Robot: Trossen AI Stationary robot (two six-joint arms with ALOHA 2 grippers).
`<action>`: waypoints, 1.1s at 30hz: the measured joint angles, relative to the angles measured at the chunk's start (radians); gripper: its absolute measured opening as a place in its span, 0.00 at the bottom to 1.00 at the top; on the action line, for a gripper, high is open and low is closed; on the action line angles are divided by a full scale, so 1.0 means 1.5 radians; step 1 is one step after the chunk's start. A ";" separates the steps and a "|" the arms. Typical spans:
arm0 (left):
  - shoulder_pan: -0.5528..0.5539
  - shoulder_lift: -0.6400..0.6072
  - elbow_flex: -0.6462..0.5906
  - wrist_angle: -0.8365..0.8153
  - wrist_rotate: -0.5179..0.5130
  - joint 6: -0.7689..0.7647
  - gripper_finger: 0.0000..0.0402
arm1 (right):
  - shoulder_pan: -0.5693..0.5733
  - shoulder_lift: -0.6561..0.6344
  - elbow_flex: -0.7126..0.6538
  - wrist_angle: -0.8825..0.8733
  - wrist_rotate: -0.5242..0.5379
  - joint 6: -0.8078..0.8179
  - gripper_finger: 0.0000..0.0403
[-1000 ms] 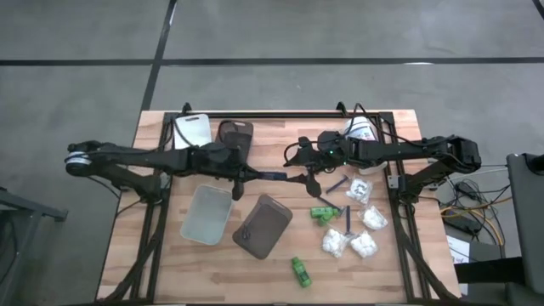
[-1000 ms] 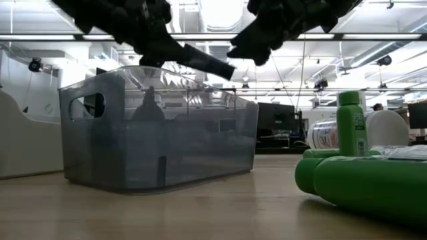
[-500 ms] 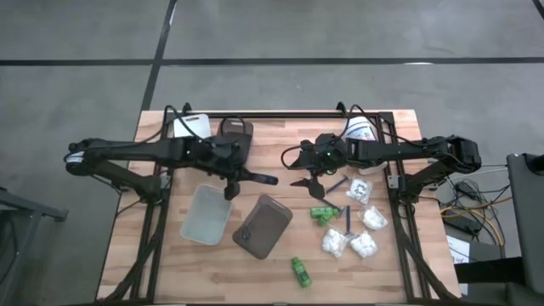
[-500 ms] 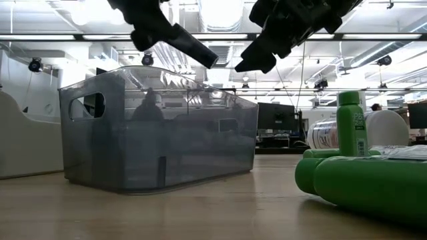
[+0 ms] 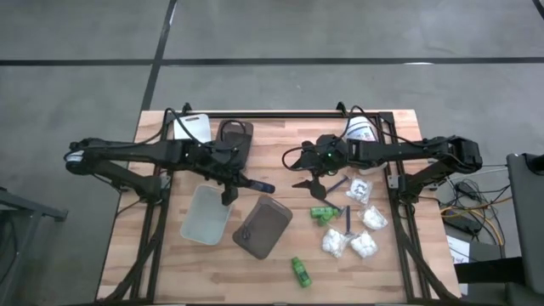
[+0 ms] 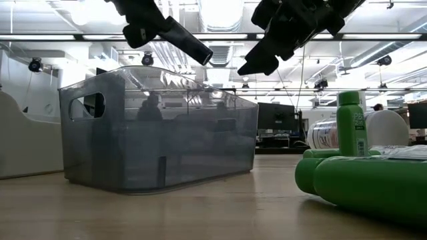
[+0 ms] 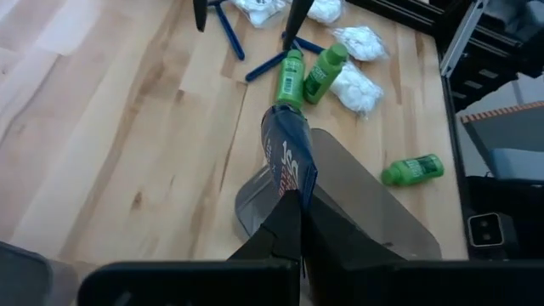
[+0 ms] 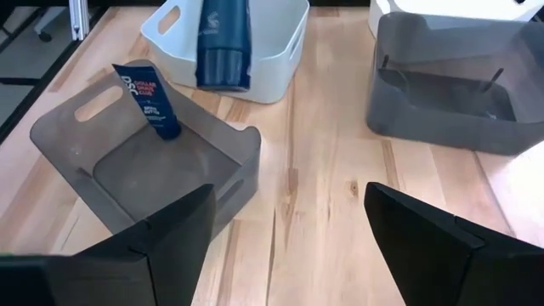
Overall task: Pick & Place Travel size toiletries
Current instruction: Put the blue shave cream into the bottom black transparent bin
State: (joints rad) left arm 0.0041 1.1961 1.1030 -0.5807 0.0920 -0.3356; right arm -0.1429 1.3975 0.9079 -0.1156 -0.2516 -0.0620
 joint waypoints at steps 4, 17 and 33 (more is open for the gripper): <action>0.000 0.009 0.010 -0.013 0.017 -0.010 0.01 | 0.000 -0.001 -0.032 0.055 0.000 0.020 0.75; -0.048 0.243 0.271 -0.333 -0.004 0.131 0.01 | -0.001 -0.007 -0.113 0.138 0.042 0.071 0.66; -0.129 0.377 0.372 -0.393 -0.029 0.360 0.01 | -0.001 -0.014 -0.203 0.258 0.053 0.072 0.56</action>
State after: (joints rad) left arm -0.1896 1.7609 1.6611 -1.1709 0.0482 0.2045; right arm -0.1448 1.3762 0.6039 0.2707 -0.1726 0.0459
